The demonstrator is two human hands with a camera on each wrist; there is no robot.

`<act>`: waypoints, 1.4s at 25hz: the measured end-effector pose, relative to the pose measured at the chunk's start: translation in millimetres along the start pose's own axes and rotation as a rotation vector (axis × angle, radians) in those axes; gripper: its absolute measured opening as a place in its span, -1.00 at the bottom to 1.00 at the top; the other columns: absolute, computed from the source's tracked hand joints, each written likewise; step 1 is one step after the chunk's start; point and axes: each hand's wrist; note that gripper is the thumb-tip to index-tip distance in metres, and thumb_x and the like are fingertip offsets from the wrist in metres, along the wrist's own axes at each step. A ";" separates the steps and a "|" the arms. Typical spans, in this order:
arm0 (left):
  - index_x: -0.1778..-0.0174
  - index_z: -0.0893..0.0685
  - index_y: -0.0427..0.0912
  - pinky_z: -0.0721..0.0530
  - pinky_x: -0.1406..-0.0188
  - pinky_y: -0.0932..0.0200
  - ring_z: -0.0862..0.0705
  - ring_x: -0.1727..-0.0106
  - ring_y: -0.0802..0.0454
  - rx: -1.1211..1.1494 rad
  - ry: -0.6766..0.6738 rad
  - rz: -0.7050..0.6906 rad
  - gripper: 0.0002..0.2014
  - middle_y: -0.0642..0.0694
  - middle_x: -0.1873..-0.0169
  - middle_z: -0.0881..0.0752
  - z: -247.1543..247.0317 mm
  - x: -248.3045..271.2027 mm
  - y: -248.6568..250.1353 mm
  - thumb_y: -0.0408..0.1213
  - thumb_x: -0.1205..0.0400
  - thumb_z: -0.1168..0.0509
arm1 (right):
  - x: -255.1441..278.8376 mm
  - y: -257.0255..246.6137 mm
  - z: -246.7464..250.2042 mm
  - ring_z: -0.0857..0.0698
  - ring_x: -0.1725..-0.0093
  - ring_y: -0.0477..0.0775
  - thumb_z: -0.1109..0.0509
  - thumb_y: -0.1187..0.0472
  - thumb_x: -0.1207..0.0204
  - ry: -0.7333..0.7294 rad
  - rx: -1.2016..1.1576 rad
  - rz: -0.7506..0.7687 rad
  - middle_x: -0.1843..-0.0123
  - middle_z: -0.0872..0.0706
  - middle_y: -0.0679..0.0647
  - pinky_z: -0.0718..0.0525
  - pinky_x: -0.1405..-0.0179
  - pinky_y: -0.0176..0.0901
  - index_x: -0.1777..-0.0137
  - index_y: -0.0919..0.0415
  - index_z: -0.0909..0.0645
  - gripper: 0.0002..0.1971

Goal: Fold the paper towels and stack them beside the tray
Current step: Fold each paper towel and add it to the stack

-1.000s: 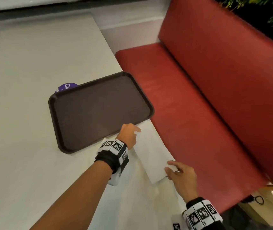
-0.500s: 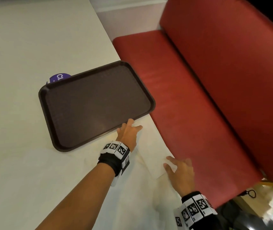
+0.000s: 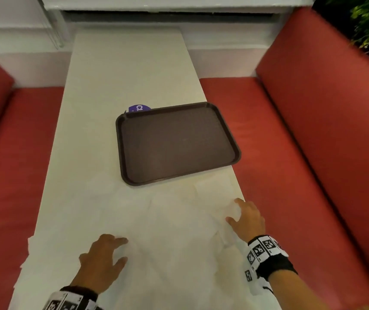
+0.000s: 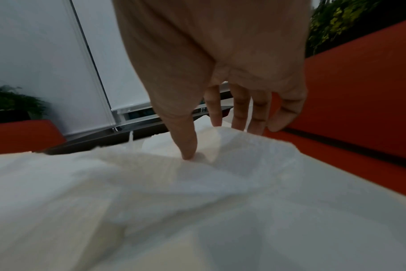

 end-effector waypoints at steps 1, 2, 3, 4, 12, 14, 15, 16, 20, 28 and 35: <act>-0.38 -0.39 0.30 -0.31 -0.31 0.00 -0.35 -0.46 0.12 -0.003 0.013 0.027 -0.60 0.12 -0.40 -0.35 -4.2 9.5 -9.8 0.01 -0.61 -0.23 | -2.8 -4.1 2.0 -0.45 -0.45 0.20 -0.50 -0.06 -0.41 0.007 -0.024 -0.013 -0.43 -0.48 0.14 -0.46 -0.40 0.28 -0.52 0.01 -0.32 -0.29; -0.40 -0.37 0.30 -0.30 -0.32 0.00 -0.33 -0.47 0.13 0.000 0.027 0.042 -0.59 0.12 -0.42 -0.33 -8.9 13.5 -15.0 0.01 -0.62 -0.23 | -8.7 -7.2 4.5 -0.42 -0.47 0.23 -0.50 -0.10 -0.39 0.014 -0.061 -0.041 -0.46 -0.44 0.17 -0.44 -0.41 0.31 -0.55 0.02 -0.28 -0.24; -0.40 -0.36 0.29 -0.30 -0.32 0.00 -0.32 -0.48 0.13 0.012 0.047 0.053 -0.58 0.11 -0.43 -0.32 -12.6 19.5 -19.5 0.01 -0.62 -0.23 | -14.4 -13.9 8.1 -0.40 -0.49 0.25 -0.49 -0.14 -0.38 0.023 -0.078 -0.044 -0.48 -0.41 0.20 -0.44 -0.41 0.32 -0.57 0.04 -0.24 -0.20; -0.41 -0.36 0.29 -0.30 -0.32 0.01 -0.32 -0.48 0.13 0.024 0.063 0.059 -0.58 0.10 -0.44 -0.31 -16.6 24.4 -22.9 0.00 -0.62 -0.23 | -19.3 -20.4 11.1 -0.38 -0.49 0.26 -0.47 -0.18 -0.39 0.014 -0.055 -0.031 -0.49 -0.39 0.21 -0.44 -0.40 0.31 -0.58 0.04 -0.21 -0.18; -0.43 -0.29 0.36 -0.43 -0.33 -0.02 -0.19 -0.50 0.10 0.104 0.084 0.043 -0.42 0.09 -0.49 -0.17 -46.7 41.8 -57.8 -0.18 -0.57 -0.33 | -13.6 -33.6 1.6 -0.41 -0.44 0.27 -0.37 -0.21 -0.48 -0.022 0.221 -0.021 -0.44 -0.42 0.23 -0.46 -0.36 0.26 -0.49 0.06 -0.39 -0.36; -0.46 -0.29 0.34 -0.44 -0.36 -0.05 -0.18 -0.50 0.09 0.111 0.094 0.045 -0.39 0.11 -0.48 -0.15 -51.3 43.3 -63.4 -0.22 -0.56 -0.34 | -0.2 -42.7 -0.8 -0.39 -0.46 0.26 -0.35 -0.20 -0.50 0.084 0.220 0.070 -0.48 -0.39 0.23 -0.42 -0.35 0.22 -0.49 0.09 -0.38 -0.37; -0.46 -0.30 0.33 -0.45 -0.36 -0.06 -0.18 -0.49 0.09 0.112 0.102 0.045 -0.39 0.11 -0.48 -0.16 -52.9 42.9 -65.5 -0.22 -0.56 -0.34 | 8.9 -49.8 -7.0 -0.38 -0.46 0.24 -0.33 -0.20 -0.52 0.111 0.179 0.157 -0.48 -0.40 0.21 -0.41 -0.36 0.19 -0.50 0.10 -0.39 -0.37; -0.45 -0.30 0.33 -0.46 -0.35 -0.05 -0.19 -0.48 0.09 0.107 0.110 0.040 -0.39 0.11 -0.47 -0.17 -54.3 42.3 -66.8 -0.21 -0.55 -0.35 | 19.5 -56.8 -16.9 -0.39 -0.47 0.21 -0.32 -0.21 -0.52 0.085 0.130 0.237 -0.48 -0.42 0.20 -0.41 -0.37 0.15 -0.51 0.12 -0.38 -0.36; -0.43 -0.34 0.31 -0.45 -0.37 -0.06 -0.24 -0.44 0.07 0.116 0.103 0.017 -0.42 0.09 -0.44 -0.20 -56.6 37.6 -71.3 -0.20 -0.55 -0.35 | 50.7 -74.0 -61.0 -0.34 -0.52 0.22 -0.32 -0.30 -0.46 -0.209 0.196 0.214 -0.55 -0.29 0.20 -0.38 -0.47 0.12 -0.60 0.18 -0.14 -0.14; -0.38 -0.36 0.34 -0.44 -0.32 -0.01 -0.23 -0.39 0.12 0.115 0.120 0.008 -0.44 0.11 -0.40 -0.20 -56.7 37.2 -71.6 -0.20 -0.53 -0.36 | 34.3 -94.5 -40.8 -0.31 -0.48 0.12 -0.56 -0.15 -0.29 -0.198 0.135 0.280 -0.54 -0.24 0.00 -0.34 -0.40 0.10 -0.25 -0.05 -0.43 -0.42; -0.38 -0.36 0.35 -0.42 -0.25 -0.04 -0.19 -0.45 0.09 0.116 0.127 0.034 -0.45 0.11 -0.41 -0.18 -51.9 39.1 -63.6 -0.23 -0.54 -0.34 | 7.1 -132.4 -42.9 -0.45 -0.46 0.19 -0.49 -0.03 -0.44 -0.197 0.136 0.188 -0.46 -0.46 0.13 -0.40 -0.45 0.13 -0.52 0.16 -0.25 -0.27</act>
Point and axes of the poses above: each hand's wrist, its own x-axis away from the middle knuckle, its own z-axis out of the back of the hand, y = z × x
